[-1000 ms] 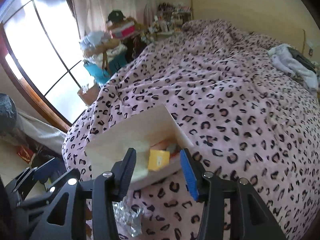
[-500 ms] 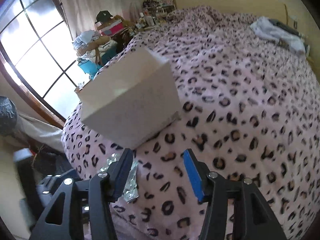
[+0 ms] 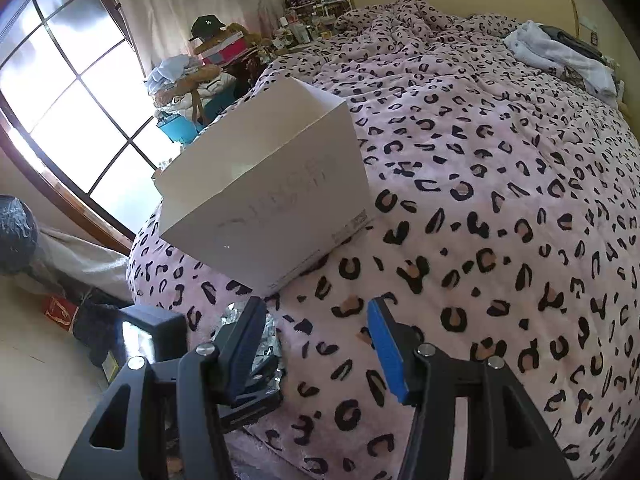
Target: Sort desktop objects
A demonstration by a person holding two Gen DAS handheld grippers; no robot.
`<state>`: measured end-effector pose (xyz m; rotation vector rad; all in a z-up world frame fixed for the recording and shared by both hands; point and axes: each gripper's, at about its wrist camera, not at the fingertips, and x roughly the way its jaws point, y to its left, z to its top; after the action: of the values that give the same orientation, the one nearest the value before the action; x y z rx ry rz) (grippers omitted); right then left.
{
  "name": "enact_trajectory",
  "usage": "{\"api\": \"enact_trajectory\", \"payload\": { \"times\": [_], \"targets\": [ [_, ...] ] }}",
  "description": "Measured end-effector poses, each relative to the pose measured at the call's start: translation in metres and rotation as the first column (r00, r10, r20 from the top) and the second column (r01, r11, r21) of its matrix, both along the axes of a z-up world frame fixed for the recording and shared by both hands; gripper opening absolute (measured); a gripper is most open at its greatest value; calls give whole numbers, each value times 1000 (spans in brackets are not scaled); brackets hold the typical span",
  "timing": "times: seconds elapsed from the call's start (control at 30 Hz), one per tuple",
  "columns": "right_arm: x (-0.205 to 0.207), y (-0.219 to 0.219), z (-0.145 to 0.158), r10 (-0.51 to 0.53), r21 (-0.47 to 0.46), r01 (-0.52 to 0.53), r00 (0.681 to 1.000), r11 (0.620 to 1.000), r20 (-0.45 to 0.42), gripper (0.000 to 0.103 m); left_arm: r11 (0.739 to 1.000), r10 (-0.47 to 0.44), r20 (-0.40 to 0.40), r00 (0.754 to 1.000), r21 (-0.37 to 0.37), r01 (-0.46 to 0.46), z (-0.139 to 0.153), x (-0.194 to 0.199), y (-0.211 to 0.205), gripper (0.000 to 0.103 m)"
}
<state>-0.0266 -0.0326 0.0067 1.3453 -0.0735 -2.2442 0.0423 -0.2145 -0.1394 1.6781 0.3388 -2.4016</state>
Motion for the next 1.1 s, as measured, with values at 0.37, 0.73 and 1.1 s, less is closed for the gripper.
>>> {"api": "enact_trajectory", "payload": {
  "times": [0.37, 0.73, 1.1],
  "targets": [
    [-9, 9, -11, -31, 13, 31, 999, 999, 28, 54, 998, 32, 13, 999, -49, -31, -23, -7, 2, 72],
    [-8, 6, -19, -19, 26, 18, 999, 1000, 44, 54, 996, 55, -25, 998, -72, -57, 4, 5, 2, 55],
    [-9, 8, -24, -16, 25, 14, 998, 1000, 59, 54, 994, 61, -134, 989, -84, -72, 80, 27, 4, 55]
  ]
}}
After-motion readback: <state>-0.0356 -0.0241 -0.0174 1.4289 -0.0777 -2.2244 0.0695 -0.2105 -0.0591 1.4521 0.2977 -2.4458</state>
